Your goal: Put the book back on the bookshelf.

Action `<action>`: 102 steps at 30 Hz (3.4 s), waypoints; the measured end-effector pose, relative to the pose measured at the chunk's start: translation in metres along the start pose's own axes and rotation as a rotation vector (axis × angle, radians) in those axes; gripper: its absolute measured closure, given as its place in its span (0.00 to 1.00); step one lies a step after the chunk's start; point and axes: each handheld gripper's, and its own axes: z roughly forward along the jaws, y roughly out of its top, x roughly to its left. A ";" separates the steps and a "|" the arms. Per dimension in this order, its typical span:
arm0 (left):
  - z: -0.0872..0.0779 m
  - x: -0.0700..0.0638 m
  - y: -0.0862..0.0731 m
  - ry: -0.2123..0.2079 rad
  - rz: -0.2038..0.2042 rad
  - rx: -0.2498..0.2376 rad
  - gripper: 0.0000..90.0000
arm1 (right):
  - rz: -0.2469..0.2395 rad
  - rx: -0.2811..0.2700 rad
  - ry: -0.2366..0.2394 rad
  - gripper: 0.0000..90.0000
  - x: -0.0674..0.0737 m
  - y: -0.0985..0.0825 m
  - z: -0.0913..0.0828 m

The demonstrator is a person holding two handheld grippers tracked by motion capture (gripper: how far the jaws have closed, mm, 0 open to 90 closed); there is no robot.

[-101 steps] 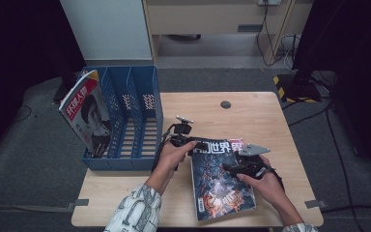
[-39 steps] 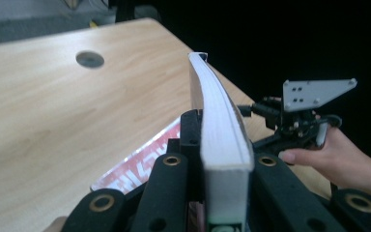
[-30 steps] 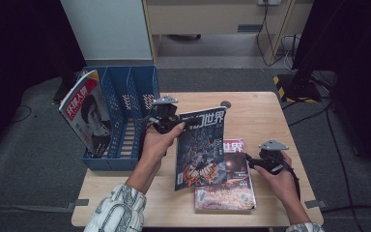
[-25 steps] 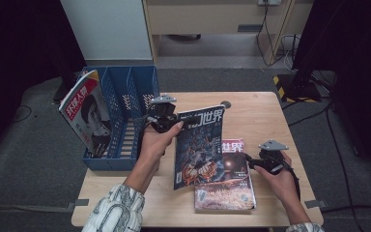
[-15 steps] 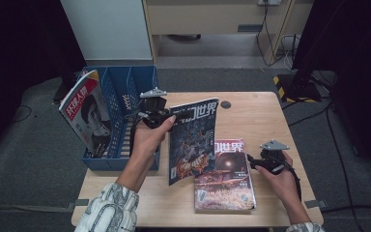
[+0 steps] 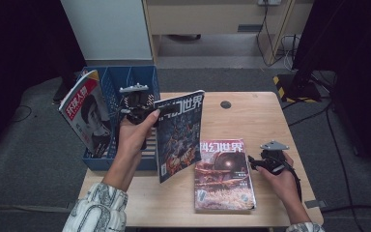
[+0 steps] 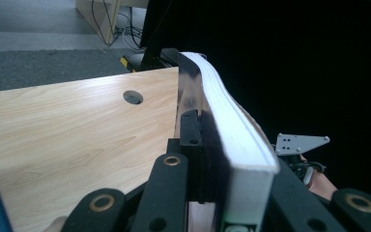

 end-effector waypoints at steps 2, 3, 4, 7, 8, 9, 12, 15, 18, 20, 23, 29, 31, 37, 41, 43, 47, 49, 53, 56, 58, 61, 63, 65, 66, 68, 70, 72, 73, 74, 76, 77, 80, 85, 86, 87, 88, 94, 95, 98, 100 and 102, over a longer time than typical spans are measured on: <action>-0.003 0.001 0.001 0.007 0.000 -0.002 0.91 | -0.005 0.009 -0.007 0.24 0.000 -0.001 0.002; -0.005 0.001 0.002 0.008 -0.001 -0.003 0.91 | -0.005 0.010 -0.009 0.23 -0.001 -0.002 0.002; -0.006 0.002 0.002 0.010 -0.001 -0.005 0.91 | 0.007 0.009 -0.014 0.23 -0.001 -0.002 0.003; -0.011 0.003 0.003 0.010 -0.013 -0.018 0.91 | 0.008 0.021 -0.008 0.22 -0.003 -0.004 0.005; -0.012 0.004 0.004 0.010 -0.019 -0.018 0.91 | 0.010 0.029 -0.004 0.21 -0.003 -0.005 0.006; -0.013 0.005 0.004 0.008 -0.027 -0.019 0.91 | 0.007 0.045 0.001 0.20 -0.003 -0.006 0.007; -0.017 0.007 0.005 0.004 -0.046 -0.028 0.91 | 0.020 0.035 0.004 0.20 -0.003 -0.007 0.008; -0.020 0.009 0.006 0.007 -0.056 -0.033 0.91 | 0.036 0.030 0.013 0.19 -0.005 -0.008 0.009; -0.023 0.010 0.006 0.016 -0.059 -0.034 0.91 | 0.073 0.015 0.029 0.18 -0.007 -0.011 0.010; -0.025 0.010 0.006 0.022 -0.059 -0.033 0.91 | 0.096 0.012 0.038 0.17 -0.008 -0.012 0.011; -0.028 0.010 0.006 0.025 -0.063 -0.039 0.91 | 0.105 0.008 0.041 0.17 -0.009 -0.013 0.011; -0.036 0.008 0.010 0.025 -0.078 -0.051 0.91 | 0.104 0.007 0.041 0.17 -0.009 -0.013 0.011; -0.040 0.007 0.012 0.025 -0.075 -0.054 0.91 | 0.104 0.007 0.041 0.17 -0.009 -0.013 0.011; -0.053 0.005 0.019 0.032 -0.073 -0.067 0.91 | 0.103 0.007 0.041 0.17 -0.009 -0.013 0.011; -0.062 0.008 0.021 0.035 -0.084 -0.079 0.91 | 0.103 0.007 0.041 0.17 -0.009 -0.013 0.011; -0.066 0.009 0.021 0.037 -0.091 -0.087 0.91 | 0.103 0.007 0.041 0.17 -0.009 -0.013 0.011; -0.077 0.013 0.022 0.048 -0.101 -0.100 0.91 | 0.104 0.004 0.038 0.17 -0.009 -0.013 0.011; -0.081 0.015 0.022 0.054 -0.102 -0.103 0.91 | 0.104 0.004 0.039 0.17 -0.009 -0.013 0.011; -0.091 0.020 0.022 0.069 -0.105 -0.110 0.91 | 0.104 0.005 0.039 0.17 -0.009 -0.013 0.011; -0.097 0.023 0.022 0.081 -0.105 -0.109 0.91 | 0.104 0.002 0.037 0.17 -0.009 -0.013 0.011; -0.103 0.027 0.022 0.088 -0.107 -0.116 0.91 | 0.099 0.004 0.038 0.17 -0.009 -0.013 0.011; -0.110 0.031 0.021 0.099 -0.115 -0.126 0.91 | 0.099 0.004 0.038 0.17 -0.009 -0.013 0.011; -0.115 0.034 0.021 0.108 -0.116 -0.128 0.91 | 0.104 0.003 0.037 0.17 -0.009 -0.013 0.011; -0.119 0.036 0.020 0.112 -0.119 -0.134 0.91 | 0.105 0.003 0.037 0.17 -0.008 -0.013 0.011; -0.121 0.037 0.020 0.114 -0.125 -0.141 0.91 | 0.104 0.003 0.037 0.17 -0.008 -0.013 0.011; -0.125 0.038 0.020 0.119 -0.126 -0.145 0.91 | 0.099 0.004 0.037 0.17 -0.009 -0.013 0.011; -0.129 0.040 0.020 0.124 -0.130 -0.151 0.91 | 0.098 0.004 0.037 0.17 -0.009 -0.013 0.011; -0.134 0.043 0.020 0.130 -0.130 -0.156 0.91 | 0.098 0.004 0.037 0.17 -0.009 -0.013 0.011; -0.136 0.043 0.020 0.133 -0.133 -0.163 0.91 | 0.098 0.004 0.037 0.17 -0.009 -0.013 0.011; -0.138 0.044 0.020 0.136 -0.131 -0.161 0.91 | 0.105 0.002 0.037 0.17 -0.008 -0.013 0.011; -0.142 0.045 0.020 0.139 -0.133 -0.167 0.91 | 0.104 0.002 0.037 0.17 -0.008 -0.013 0.011; -0.144 0.046 0.020 0.138 -0.138 -0.171 0.91 | 0.098 0.004 0.038 0.17 -0.009 -0.013 0.011; -0.152 0.046 0.021 0.146 -0.138 -0.179 0.91 | 0.104 0.002 0.037 0.17 -0.008 -0.013 0.011; -0.162 0.050 0.022 0.162 -0.143 -0.192 0.91 | 0.105 0.003 0.036 0.17 -0.008 -0.013 0.011; -0.164 0.051 0.022 0.163 -0.150 -0.200 0.91 | 0.101 0.004 0.037 0.17 -0.009 -0.013 0.011; -0.166 0.052 0.022 0.166 -0.153 -0.204 0.91 | 0.105 0.003 0.036 0.17 -0.008 -0.013 0.011; -0.167 0.053 0.022 0.168 -0.153 -0.206 0.91 | 0.105 0.003 0.036 0.17 -0.008 -0.013 0.011; -0.177 0.057 0.026 0.190 -0.153 -0.215 0.91 | 0.105 0.003 0.036 0.17 -0.008 -0.013 0.011; -0.178 0.057 0.027 0.194 -0.157 -0.221 0.91 | 0.099 0.005 0.037 0.17 -0.009 -0.013 0.011; -0.183 0.060 0.028 0.206 -0.158 -0.227 0.91 | 0.102 0.003 0.037 0.17 -0.008 -0.013 0.011; -0.186 0.063 0.027 0.217 -0.158 -0.229 0.91 | 0.101 0.004 0.037 0.17 -0.009 -0.013 0.011; -0.187 0.065 0.026 0.228 -0.160 -0.228 0.91 | 0.105 0.003 0.036 0.17 -0.008 -0.013 0.011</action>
